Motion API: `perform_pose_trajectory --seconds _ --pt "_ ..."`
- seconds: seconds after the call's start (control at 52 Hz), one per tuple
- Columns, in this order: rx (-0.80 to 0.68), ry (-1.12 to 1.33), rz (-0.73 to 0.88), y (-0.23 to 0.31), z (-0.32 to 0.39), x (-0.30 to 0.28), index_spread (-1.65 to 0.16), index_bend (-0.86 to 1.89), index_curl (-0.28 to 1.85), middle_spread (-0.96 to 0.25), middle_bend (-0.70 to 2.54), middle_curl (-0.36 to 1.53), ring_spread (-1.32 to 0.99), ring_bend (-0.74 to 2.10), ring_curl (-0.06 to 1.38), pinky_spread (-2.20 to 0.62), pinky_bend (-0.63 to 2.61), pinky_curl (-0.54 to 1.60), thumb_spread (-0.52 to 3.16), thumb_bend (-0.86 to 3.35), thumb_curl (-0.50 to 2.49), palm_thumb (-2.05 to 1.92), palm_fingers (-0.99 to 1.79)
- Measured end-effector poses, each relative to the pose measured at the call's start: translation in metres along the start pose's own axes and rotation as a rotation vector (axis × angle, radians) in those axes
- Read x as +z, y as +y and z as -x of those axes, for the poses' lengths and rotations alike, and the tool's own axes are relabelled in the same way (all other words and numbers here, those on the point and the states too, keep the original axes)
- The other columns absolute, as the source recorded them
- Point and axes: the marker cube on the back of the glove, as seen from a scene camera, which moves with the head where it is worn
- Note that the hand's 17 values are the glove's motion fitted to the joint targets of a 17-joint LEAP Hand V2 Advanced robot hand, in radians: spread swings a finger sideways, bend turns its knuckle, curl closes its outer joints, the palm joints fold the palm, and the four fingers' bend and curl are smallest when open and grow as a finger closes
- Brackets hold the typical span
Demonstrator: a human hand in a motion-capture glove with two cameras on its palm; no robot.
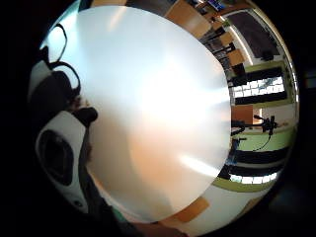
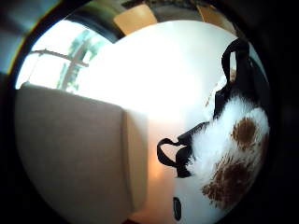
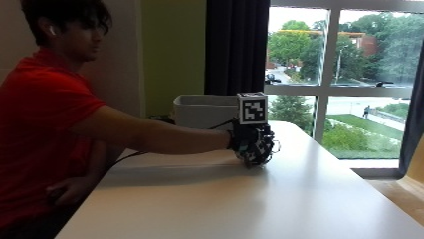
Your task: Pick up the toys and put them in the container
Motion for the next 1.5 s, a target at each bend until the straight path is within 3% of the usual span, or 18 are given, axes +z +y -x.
perform_pose_trajectory --seconds 0.058,0.211,0.442,0.769,1.019,1.115,1.23,1.346,1.5 --pt "-0.144 -0.119 -0.002 0.012 0.023 -0.004 -0.37 0.55 0.95 -0.46 0.54 0.47 -0.48 0.83 0.40 -0.43 0.90 0.35 0.74 0.04 0.81 0.60 1.11" --pt "-0.199 -0.176 -0.083 0.039 0.027 -0.038 -0.36 0.54 1.01 -0.47 0.56 0.51 -0.48 0.85 0.42 -0.43 0.91 0.36 0.70 0.03 0.87 0.60 1.11" --pt "-0.349 -0.193 -0.237 0.084 0.049 -0.140 -0.37 0.52 1.07 -0.47 0.56 0.56 -0.48 0.86 0.44 -0.43 0.90 0.37 0.67 0.01 0.94 0.60 1.10" --pt "-0.501 -0.282 -0.231 0.137 0.129 -0.206 -0.38 0.50 1.13 -0.47 0.52 0.61 -0.46 0.85 0.44 -0.44 0.88 0.37 0.65 -0.01 1.03 0.57 1.09" --pt "-0.579 -0.249 -0.196 0.158 0.206 -0.216 -0.39 0.46 1.15 -0.47 0.43 0.62 -0.45 0.81 0.43 -0.44 0.87 0.36 0.67 -0.01 1.07 0.53 1.05" --pt "-0.595 -0.194 -0.118 0.160 0.214 -0.208 -0.40 0.42 1.16 -0.46 0.31 0.60 -0.42 0.78 0.42 -0.41 0.91 0.38 0.72 -0.02 1.06 0.50 0.93" --pt "-0.621 -0.188 -0.035 0.160 0.212 -0.200 -0.42 0.30 1.12 -0.37 0.15 0.56 -0.31 0.64 0.40 -0.29 1.00 0.42 0.86 -0.06 0.99 0.37 0.46" --pt "-0.626 -0.242 -0.019 0.159 0.201 -0.199 -0.45 0.19 1.00 -0.26 0.13 0.51 -0.19 0.48 0.34 -0.16 1.11 0.43 1.02 -0.10 0.83 0.12 0.18" --pt "-0.587 -0.231 -0.036 0.157 0.171 -0.196 -0.48 0.17 0.88 -0.18 0.18 0.46 -0.07 0.36 0.28 -0.05 1.12 0.41 1.11 -0.06 0.67 -0.04 0.08"
